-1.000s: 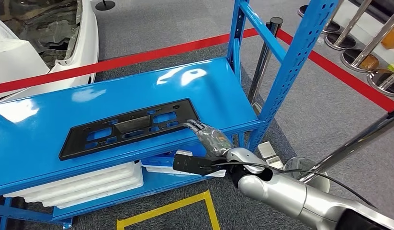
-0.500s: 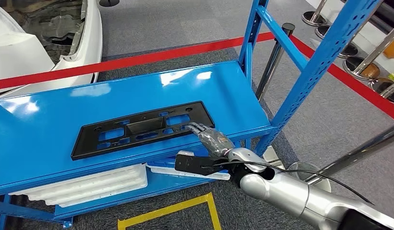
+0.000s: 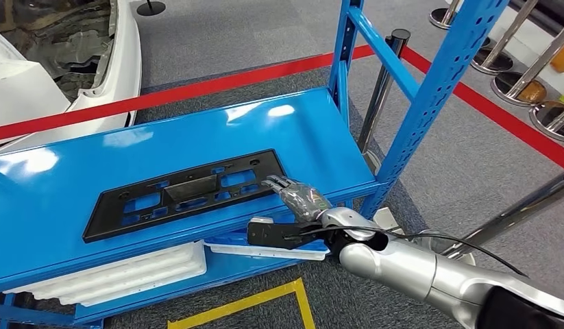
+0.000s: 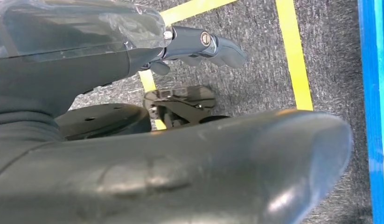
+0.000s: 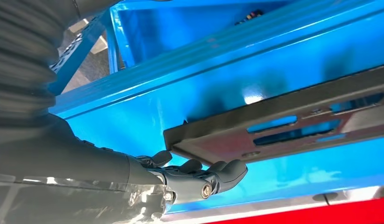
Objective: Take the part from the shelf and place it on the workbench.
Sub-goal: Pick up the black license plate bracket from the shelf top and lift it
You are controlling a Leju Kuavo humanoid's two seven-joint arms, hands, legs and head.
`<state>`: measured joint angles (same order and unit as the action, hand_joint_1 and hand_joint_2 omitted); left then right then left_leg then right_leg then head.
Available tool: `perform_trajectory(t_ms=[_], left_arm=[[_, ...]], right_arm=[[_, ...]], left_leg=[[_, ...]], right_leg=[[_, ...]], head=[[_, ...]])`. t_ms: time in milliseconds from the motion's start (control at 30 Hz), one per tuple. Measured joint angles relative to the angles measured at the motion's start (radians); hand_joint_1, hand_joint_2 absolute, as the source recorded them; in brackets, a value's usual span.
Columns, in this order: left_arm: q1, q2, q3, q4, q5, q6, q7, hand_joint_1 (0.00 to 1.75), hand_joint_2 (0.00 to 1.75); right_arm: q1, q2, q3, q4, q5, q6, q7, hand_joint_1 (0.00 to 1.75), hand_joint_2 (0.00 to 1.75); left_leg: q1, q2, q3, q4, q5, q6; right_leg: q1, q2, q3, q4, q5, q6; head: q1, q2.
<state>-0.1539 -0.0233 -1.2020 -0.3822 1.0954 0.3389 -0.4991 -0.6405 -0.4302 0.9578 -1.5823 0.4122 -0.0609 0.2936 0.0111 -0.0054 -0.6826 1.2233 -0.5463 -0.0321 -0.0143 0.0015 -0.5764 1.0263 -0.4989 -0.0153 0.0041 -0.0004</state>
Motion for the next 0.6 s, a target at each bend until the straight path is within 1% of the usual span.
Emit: perform_trajectory(t_ms=[33, 67, 100, 133, 167, 200, 233, 267, 300, 333, 367, 400, 433, 467, 500, 533, 567, 600], left_arm=[[0.0, 0.0, 0.0, 0.0, -0.002, 0.0, 0.001, 0.0, 0.0], [-0.001, 0.0, 0.0, 0.0, -0.004, 0.0, 0.003, 0.0, 0.0], [-0.001, 0.0, 0.0, 0.0, -0.005, 0.0, 0.004, 0.0, 0.0], [-0.001, 0.0, 0.0, 0.0, -0.006, 0.001, 0.005, 0.0, 0.0], [-0.001, 0.0, 0.0, 0.0, -0.007, 0.001, 0.006, 0.0, 0.0], [-0.001, 0.0, 0.0, 0.0, -0.007, 0.001, 0.006, 0.0, 0.0], [-0.002, 0.0, 0.0, 0.0, -0.008, 0.001, 0.006, 0.0, 0.0], [-0.003, 0.0, 0.0, 0.0, -0.008, 0.001, 0.006, 0.0, 0.0], [-0.005, 0.0, 0.0, 0.0, -0.009, 0.001, 0.006, 0.0, 0.0], [-0.006, 0.0, 0.0, 0.0, -0.009, 0.001, 0.006, 0.0, 0.0], [-0.007, 0.0, 0.0, 0.0, -0.01, 0.001, 0.006, 0.0, 0.0], [-0.007, 0.0, 0.0, 0.0, -0.01, 0.001, 0.006, 0.0, 0.0], [-0.007, 0.0, 0.0, 0.0, -0.011, 0.001, 0.006, 0.0, 0.0], [-0.007, 0.0, 0.0, 0.0, -0.011, 0.001, 0.006, 0.0, 0.0], [-0.007, 0.0, 0.0, 0.0, -0.011, 0.001, 0.007, 0.0, 0.0], [-0.007, 0.0, 0.0, 0.0, -0.011, 0.002, 0.007, 0.0, 0.0], [-0.007, 0.0, 0.0, 0.0, -0.011, 0.002, 0.007, 0.0, 0.0], [-0.008, 0.0, 0.0, 0.0, -0.011, 0.003, 0.007, 0.0, 0.0]], right_arm=[[0.0, 0.0, 0.002, 0.002, 0.0, -0.002, 0.002, 0.0, 1.75], [-0.001, 0.0, 0.003, 0.005, 0.0, -0.004, 0.004, 0.0, 1.75], [-0.003, -0.001, 0.004, 0.007, 0.001, -0.007, 0.005, 0.0, 1.75], [-0.004, -0.001, 0.005, 0.009, 0.002, -0.009, 0.005, 0.0, 1.75], [-0.005, -0.001, 0.006, 0.012, 0.003, -0.011, 0.006, 0.0, 1.75], [-0.006, -0.002, 0.006, 0.014, 0.005, -0.013, 0.006, 0.0, 1.75], [-0.006, -0.002, 0.007, 0.017, 0.006, -0.015, 0.006, 0.0, 1.75], [-0.008, -0.002, 0.008, 0.019, 0.009, -0.018, 0.006, 0.0, 1.75], [-0.009, -0.003, 0.009, 0.022, 0.011, -0.022, 0.006, 0.0, 1.75], [-0.01, -0.003, 0.01, 0.025, 0.014, -0.027, 0.006, 0.0, 1.75], [-0.01, -0.003, 0.012, 0.029, 0.016, -0.032, 0.006, 0.0, 1.75], [-0.009, -0.004, 0.014, 0.034, 0.018, -0.037, 0.005, 0.0, 1.75], [-0.008, -0.004, 0.016, 0.038, 0.021, -0.042, 0.003, 0.0, 1.75], [-0.007, -0.004, 0.018, 0.043, 0.025, -0.046, 0.001, 0.0, 1.75], [-0.007, -0.004, 0.019, 0.047, 0.029, -0.051, 0.0, 0.0, 1.75], [-0.008, -0.004, 0.019, 0.05, 0.033, -0.054, -0.002, 0.0, 1.75], [-0.01, -0.003, 0.02, 0.054, 0.035, -0.057, -0.003, 0.0, 1.75], [-0.011, -0.003, 0.02, 0.058, 0.037, -0.059, -0.004, 0.0, 1.75]], left_leg=[[0.0, 0.0, 0.031, -0.07, 0.036, 0.003], [-0.001, -0.001, 0.057, -0.132, 0.061, 0.007], [-0.003, -0.001, 0.074, -0.173, 0.073, 0.011], [-0.005, -0.001, 0.079, -0.189, 0.072, 0.015], [-0.007, -0.001, 0.079, -0.193, 0.07, 0.019], [-0.006, -0.001, 0.08, -0.196, 0.07, 0.024], [-0.005, 0.0, 0.083, -0.2, 0.071, 0.03], [-0.003, 0.0, 0.086, -0.205, 0.072, 0.036], [-0.001, 0.001, 0.089, -0.21, 0.073, 0.042], [-0.001, 0.001, 0.091, -0.211, 0.072, 0.046], [-0.002, 0.001, 0.091, -0.21, 0.071, 0.049], [-0.002, 0.001, 0.092, -0.21, 0.069, 0.05], [-0.003, 0.001, 0.093, -0.209, 0.067, 0.051], [-0.002, 0.001, 0.095, -0.208, 0.064, 0.051], [-0.002, 0.0, 0.099, -0.206, 0.06, 0.049], [-0.001, 0.0, 0.103, -0.204, 0.055, 0.046], [-0.002, -0.001, 0.105, -0.2, 0.05, 0.042], [-0.004, -0.001, 0.106, -0.197, 0.047, 0.037]], right_leg=[[0.0, 0.001, 0.006, 0.0, -0.004, 0.003], [0.001, 0.002, 0.009, 0.001, -0.009, 0.007], [0.002, 0.002, 0.011, 0.002, -0.011, 0.01], [0.003, 0.003, 0.011, 0.002, -0.013, 0.015], [0.004, 0.003, 0.011, 0.001, -0.013, 0.019], [0.003, 0.004, 0.011, 0.0, -0.015, 0.024], [0.002, 0.003, 0.01, 0.005, -0.02, 0.029], [0.002, 0.003, 0.003, 0.025, -0.034, 0.033], [0.001, 0.003, -0.016, 0.066, -0.057, 0.037], [0.0, 0.002, -0.044, 0.124, -0.085, 0.039], [0.0, 0.002, -0.081, 0.193, -0.113, 0.041], [-0.001, 0.002, -0.114, 0.249, -0.128, 0.043], [-0.001, 0.002, -0.133, 0.276, -0.124, 0.044], [-0.001, 0.002, -0.135, 0.264, -0.101, 0.044], [-0.002, 0.002, -0.117, 0.214, -0.062, 0.043], [-0.002, 0.001, -0.089, 0.145, -0.023, 0.042], [-0.001, 0.001, -0.063, 0.083, 0.003, 0.04], [0.001, 0.001, -0.045, 0.041, 0.017, 0.037]], head=[[-0.002, 0.0], [-0.004, 0.0], [-0.005, 0.0], [-0.006, 0.0], [-0.006, 0.0], [-0.005, 0.0], [-0.005, 0.0], [-0.002, 0.0], [0.001, 0.0], [0.006, 0.0], [0.011, 0.0], [0.015, 0.0], [0.018, 0.0], [0.022, 0.0], [0.026, 0.0], [0.03, 0.0], [0.033, 0.0], [0.035, 0.0]])
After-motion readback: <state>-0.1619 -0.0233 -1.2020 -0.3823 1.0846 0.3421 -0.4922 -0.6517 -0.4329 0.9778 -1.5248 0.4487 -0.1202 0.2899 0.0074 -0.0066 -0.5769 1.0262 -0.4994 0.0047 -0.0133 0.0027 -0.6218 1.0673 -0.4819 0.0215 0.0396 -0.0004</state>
